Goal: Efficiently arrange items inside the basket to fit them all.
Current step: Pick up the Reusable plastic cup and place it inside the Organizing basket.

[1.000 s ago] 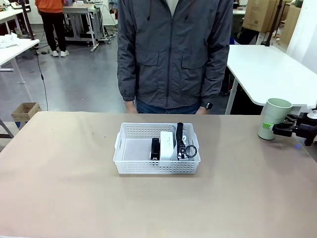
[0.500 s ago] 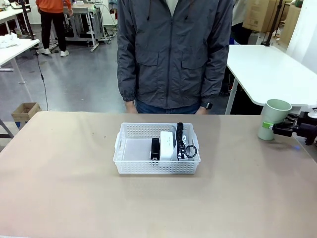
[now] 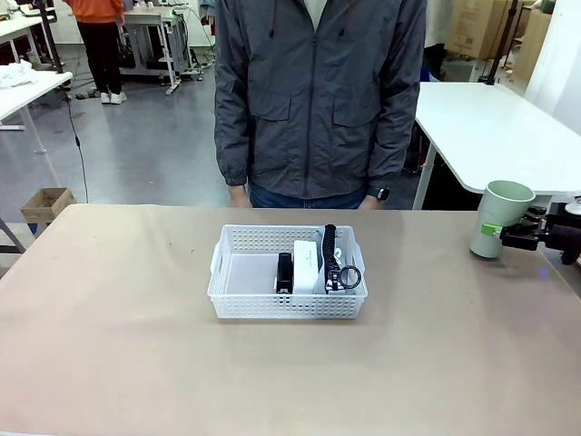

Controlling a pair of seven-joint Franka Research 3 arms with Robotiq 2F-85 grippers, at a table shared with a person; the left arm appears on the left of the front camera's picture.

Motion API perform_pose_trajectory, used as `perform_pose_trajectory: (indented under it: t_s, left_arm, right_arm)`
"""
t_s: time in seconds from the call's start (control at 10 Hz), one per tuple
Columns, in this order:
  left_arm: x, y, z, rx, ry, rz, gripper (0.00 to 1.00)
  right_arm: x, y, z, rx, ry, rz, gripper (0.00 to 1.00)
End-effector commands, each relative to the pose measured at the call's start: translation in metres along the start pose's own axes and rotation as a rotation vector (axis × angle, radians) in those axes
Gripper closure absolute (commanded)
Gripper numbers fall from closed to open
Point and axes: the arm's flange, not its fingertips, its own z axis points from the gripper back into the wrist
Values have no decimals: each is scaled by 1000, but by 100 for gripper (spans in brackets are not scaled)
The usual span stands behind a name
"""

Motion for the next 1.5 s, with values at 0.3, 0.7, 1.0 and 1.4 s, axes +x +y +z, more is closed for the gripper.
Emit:
perform_pose_trajectory:
  t_s: [0.3, 0.7, 1.0, 1.4]
  left_arm:
    - [0, -3, 0, -21, -12, -4, 0]
    - [0, -3, 0, -21, -12, -4, 0]
    - [0, -3, 0, -21, -12, -4, 0]
    - [0, -3, 0, -21, -12, -4, 0]
  right_arm:
    - [126, 98, -3, 222, 130, -446, 100]
    - [149, 191, -4, 583, 301, -687, 100]
    - [129, 206, -18, 679, 476, -667, 100]
    - [135, 210, -10, 678, 360, -677, 100]
